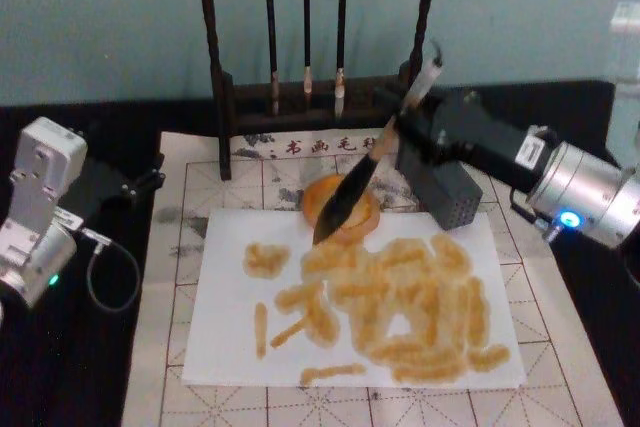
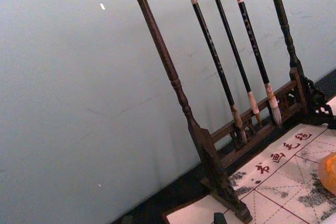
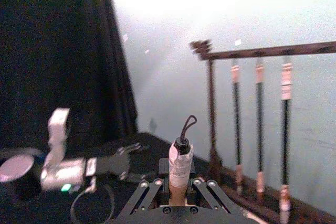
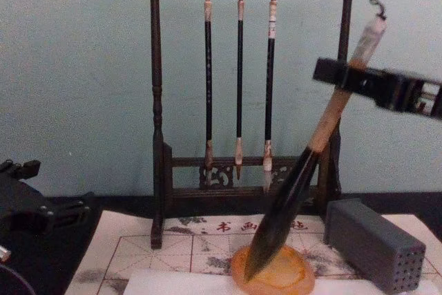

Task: Pick up the brush from the inkstone, write on the paper, then place the brush back to its original position.

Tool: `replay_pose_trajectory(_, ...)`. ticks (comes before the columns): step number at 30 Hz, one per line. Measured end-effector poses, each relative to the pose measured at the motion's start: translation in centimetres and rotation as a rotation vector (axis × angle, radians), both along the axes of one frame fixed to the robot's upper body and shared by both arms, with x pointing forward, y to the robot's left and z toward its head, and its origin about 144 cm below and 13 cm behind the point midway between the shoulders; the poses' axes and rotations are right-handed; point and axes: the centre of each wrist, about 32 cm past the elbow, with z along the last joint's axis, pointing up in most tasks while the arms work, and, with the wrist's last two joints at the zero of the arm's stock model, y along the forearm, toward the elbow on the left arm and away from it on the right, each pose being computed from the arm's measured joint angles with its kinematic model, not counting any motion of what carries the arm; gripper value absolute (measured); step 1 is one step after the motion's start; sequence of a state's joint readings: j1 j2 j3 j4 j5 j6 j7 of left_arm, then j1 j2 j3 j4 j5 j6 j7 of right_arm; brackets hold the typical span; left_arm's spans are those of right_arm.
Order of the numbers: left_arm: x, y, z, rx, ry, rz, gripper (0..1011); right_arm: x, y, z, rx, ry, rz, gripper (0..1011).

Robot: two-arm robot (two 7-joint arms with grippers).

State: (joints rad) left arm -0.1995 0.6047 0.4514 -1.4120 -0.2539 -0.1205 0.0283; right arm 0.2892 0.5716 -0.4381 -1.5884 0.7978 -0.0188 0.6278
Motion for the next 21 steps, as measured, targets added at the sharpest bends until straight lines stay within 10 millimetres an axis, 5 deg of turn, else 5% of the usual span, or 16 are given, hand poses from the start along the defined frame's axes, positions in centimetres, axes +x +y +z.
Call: replay_pose_trajectory(21, 0.0, 0.0, 0.0, 0.0, 0.0, 0.0, 1001, 3.4, -0.7, -0.9, 0.174, 0.24, -0.27, 187)
